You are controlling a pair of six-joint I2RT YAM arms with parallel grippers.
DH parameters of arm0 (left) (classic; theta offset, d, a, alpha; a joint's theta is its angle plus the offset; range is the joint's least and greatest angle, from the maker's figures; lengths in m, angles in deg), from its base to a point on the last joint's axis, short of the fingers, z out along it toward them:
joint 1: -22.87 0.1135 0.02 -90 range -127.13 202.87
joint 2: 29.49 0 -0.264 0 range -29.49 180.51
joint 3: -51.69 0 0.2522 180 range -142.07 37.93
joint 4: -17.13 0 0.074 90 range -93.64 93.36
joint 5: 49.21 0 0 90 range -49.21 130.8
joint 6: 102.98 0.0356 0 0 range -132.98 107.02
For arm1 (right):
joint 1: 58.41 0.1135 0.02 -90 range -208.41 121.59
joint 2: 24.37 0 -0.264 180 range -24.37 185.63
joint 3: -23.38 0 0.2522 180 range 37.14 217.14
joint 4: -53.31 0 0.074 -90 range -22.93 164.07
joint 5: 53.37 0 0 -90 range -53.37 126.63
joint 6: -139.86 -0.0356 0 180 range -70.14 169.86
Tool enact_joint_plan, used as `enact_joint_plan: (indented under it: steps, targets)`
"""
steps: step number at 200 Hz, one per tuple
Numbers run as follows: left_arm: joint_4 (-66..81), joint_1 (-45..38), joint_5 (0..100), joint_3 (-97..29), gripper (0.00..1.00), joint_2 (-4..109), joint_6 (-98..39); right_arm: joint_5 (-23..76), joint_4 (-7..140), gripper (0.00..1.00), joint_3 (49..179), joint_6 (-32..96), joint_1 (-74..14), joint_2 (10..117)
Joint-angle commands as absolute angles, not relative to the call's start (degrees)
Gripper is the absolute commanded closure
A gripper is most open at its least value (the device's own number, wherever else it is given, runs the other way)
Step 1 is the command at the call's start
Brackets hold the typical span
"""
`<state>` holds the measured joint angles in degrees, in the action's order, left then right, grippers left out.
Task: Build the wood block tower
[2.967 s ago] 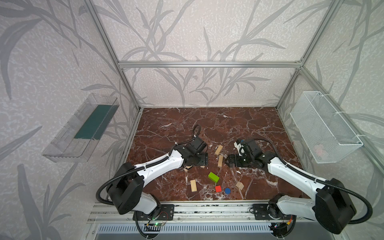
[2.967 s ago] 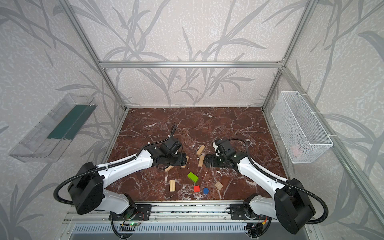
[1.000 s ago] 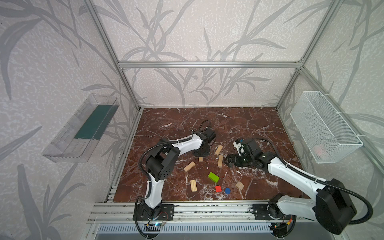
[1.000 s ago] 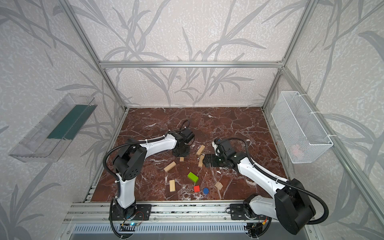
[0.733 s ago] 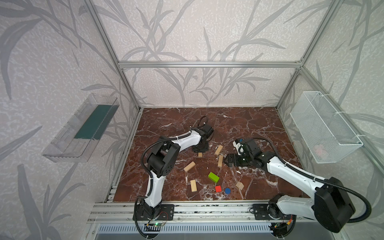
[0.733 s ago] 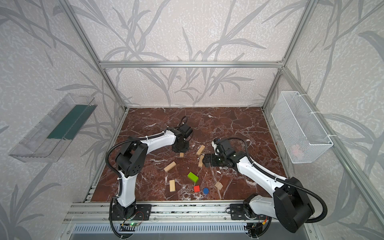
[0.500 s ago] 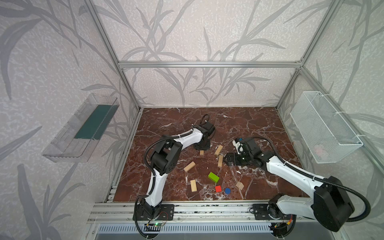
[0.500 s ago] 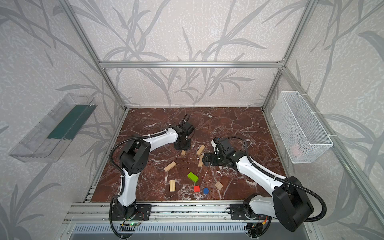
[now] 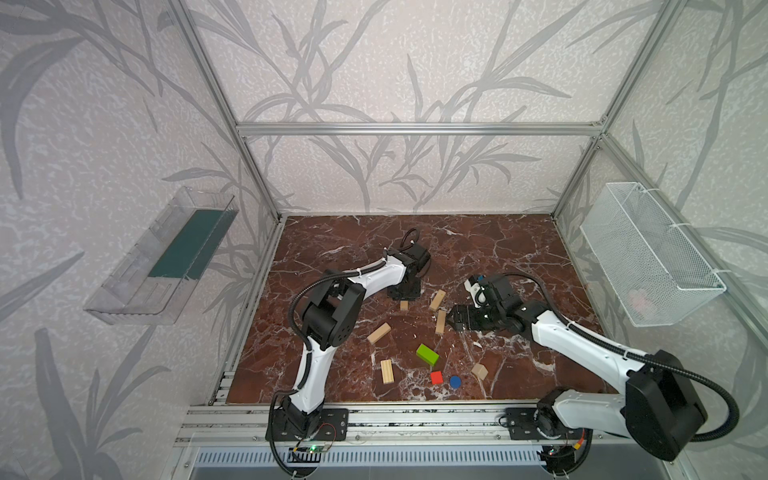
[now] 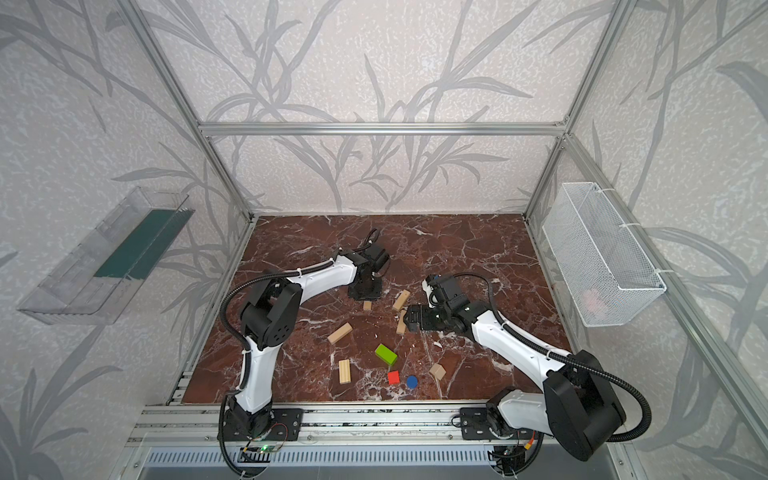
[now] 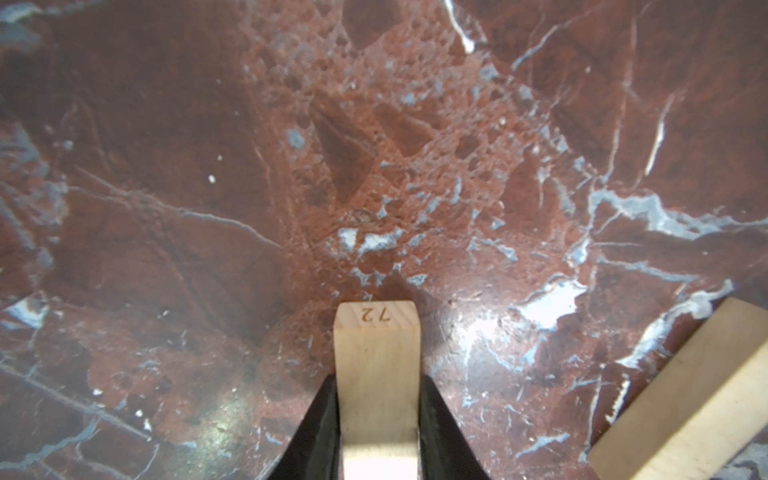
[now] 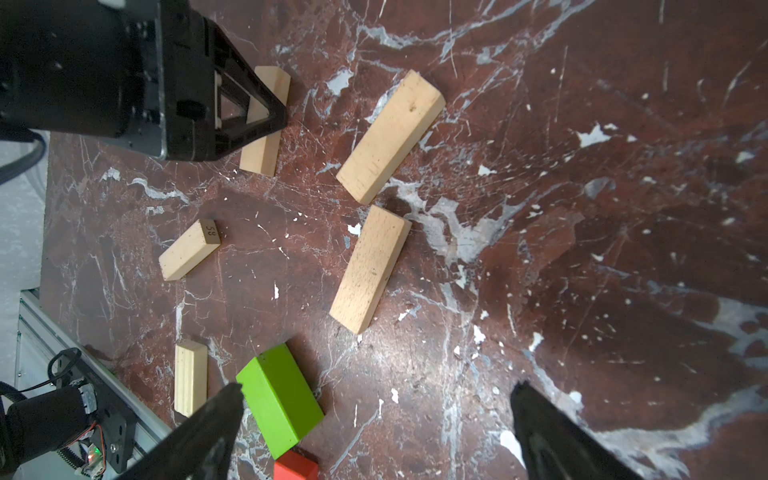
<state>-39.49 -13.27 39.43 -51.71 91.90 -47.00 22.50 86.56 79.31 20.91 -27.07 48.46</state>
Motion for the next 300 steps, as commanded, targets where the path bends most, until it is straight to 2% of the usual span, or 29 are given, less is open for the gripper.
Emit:
enact_joint_plan:
  steps: [1,12,26,37,93,150,181,233,300]
  targets:
    - [-42.3,-13.2,39.7,-53.1,0.69,92.8,-47.0,22.3,86.0,0.01,81.0,20.9,-27.2,48.5]
    - [-42.5,-13.2,39.8,-53.4,0.68,92.6,-46.9,22.4,86.2,0.01,81.2,21.1,-27.1,48.4]
    - [-42.9,-13.2,39.5,-53.5,0.59,92.2,-47.0,22.9,86.9,0.01,81.7,21.7,-27.2,48.4]
    - [-43.4,-13.2,39.4,-53.9,0.56,91.8,-46.7,23.5,87.6,0.01,82.2,22.0,-27.2,48.4]
    - [-43.4,-13.2,40.5,-53.3,0.47,85.7,-46.3,23.5,89.9,0.01,85.2,23.6,-27.3,49.7]
    - [-38.8,-13.2,41.2,-45.2,0.39,74.0,-47.2,18.2,91.5,0.02,90.1,23.8,-29.3,56.7]
    - [-36.1,-13.1,40.9,-39.0,0.34,67.4,-48.3,14.3,90.9,0.08,92.8,23.2,-31.1,62.2]
    - [-31.0,-12.6,42.0,-31.0,0.27,60.6,-49.3,13.7,88.0,0.21,98.3,19.7,-32.0,72.3]
    - [-24.9,-12.1,41.6,-24.7,0.27,56.3,-51.3,14.9,81.4,0.35,100.0,13.7,-32.0,79.5]
